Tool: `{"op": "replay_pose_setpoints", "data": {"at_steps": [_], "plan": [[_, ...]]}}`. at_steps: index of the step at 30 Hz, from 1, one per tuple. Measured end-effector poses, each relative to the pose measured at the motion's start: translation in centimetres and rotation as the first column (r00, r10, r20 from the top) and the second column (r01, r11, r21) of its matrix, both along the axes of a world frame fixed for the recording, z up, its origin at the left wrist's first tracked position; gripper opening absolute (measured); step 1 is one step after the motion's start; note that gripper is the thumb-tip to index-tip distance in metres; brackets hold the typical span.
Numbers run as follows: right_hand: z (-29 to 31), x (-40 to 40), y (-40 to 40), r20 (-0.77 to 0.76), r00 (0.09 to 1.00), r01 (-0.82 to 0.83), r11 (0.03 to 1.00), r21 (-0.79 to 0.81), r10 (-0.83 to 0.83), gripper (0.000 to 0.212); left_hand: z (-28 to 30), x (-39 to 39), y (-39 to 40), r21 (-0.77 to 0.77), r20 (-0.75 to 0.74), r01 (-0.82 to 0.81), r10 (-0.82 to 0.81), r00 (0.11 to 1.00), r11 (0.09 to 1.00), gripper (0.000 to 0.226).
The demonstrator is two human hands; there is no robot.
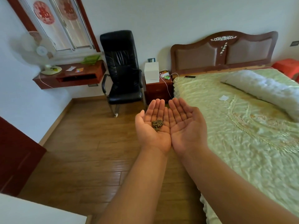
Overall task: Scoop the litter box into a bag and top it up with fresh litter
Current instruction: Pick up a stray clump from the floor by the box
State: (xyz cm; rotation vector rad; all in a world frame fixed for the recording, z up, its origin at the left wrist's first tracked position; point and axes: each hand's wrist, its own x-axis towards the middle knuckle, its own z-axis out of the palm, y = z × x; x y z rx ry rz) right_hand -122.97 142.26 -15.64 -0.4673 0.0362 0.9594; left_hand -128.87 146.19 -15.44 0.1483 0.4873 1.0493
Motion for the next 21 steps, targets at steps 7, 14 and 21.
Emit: {"op": "replay_pose_setpoints", "data": {"at_steps": [7,14,21], "plan": [[-0.7,4.5,3.6,0.002,1.000,-0.030,0.999,-0.033,0.030,0.036,-0.9,4.3,3.5,-0.033,-0.001,-0.015,0.015,1.000,0.999,0.044],[-1.9,7.5,9.8,-0.011,1.000,0.017,0.999,-0.049,-0.018,0.036,-2.2,7.7,9.9,-0.067,-0.008,0.019,-0.020,1.000,0.998,0.043],[-1.7,8.9,19.5,0.003,0.995,0.100,0.994,-0.036,-0.100,0.037,-2.3,9.4,20.2,-0.064,0.010,0.094,-0.093,0.996,0.994,0.044]]}}
